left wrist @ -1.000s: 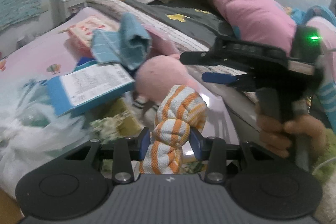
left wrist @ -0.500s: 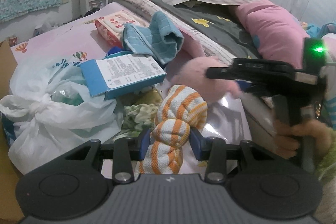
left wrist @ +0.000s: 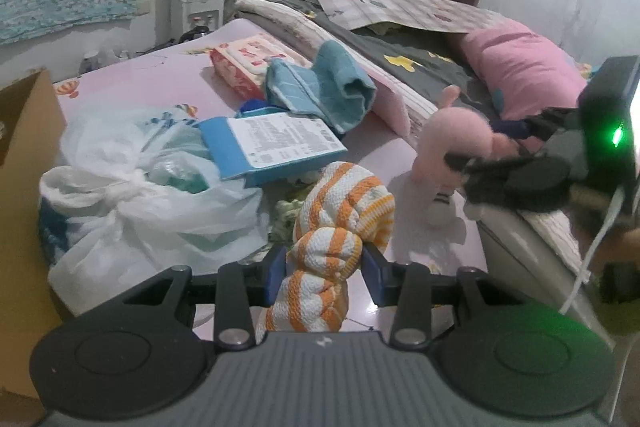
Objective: Organize soft objects
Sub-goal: 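Lift the sock bundle with the left tool while the right tool grasps the pink plush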
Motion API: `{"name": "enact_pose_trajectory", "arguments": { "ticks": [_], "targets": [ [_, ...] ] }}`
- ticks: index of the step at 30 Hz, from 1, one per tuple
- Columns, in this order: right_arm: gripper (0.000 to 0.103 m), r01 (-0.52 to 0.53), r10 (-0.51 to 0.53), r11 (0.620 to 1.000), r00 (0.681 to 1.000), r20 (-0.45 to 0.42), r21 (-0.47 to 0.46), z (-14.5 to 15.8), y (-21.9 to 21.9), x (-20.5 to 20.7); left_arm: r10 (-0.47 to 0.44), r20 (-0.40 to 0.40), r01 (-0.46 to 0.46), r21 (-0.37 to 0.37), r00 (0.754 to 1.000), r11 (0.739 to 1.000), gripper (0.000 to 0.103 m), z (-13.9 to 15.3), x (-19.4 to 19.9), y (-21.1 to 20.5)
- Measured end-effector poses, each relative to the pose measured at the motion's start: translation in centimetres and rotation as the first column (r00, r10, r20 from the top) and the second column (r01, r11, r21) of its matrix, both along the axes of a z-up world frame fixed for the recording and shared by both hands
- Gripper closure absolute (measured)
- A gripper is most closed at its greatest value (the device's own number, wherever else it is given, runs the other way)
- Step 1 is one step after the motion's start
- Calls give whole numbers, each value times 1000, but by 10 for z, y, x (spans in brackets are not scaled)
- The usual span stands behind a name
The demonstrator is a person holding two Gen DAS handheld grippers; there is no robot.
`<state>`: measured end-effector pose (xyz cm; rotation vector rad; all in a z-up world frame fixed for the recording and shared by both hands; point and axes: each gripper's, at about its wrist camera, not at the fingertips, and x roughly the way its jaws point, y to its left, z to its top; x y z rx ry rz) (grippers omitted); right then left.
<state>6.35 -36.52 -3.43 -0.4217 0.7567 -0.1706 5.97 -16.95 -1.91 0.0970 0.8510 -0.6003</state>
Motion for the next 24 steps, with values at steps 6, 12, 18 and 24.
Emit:
{"name": "enact_pose_trajectory", "arguments": {
  "ticks": [6,12,18,24],
  "targets": [
    [33,-103,109,985,993,-37,137,-5,24,-3,23,0,-23,-12,1000,1000,61,1,-1,13],
    [24,-206,210,904,977,31,375,3,19,-20,26,-6,-27,-22,1000,999,61,0,-1,20],
    [20,-216,213,863,975,59,456,6,-1,-30,24,-11,-25,-28,1000,999,61,-2,0,21],
    [19,-235,224,801,971,88,551,2,-19,-24,29,-20,-29,-25,999,999,60,-3,3,21]
  ]
}}
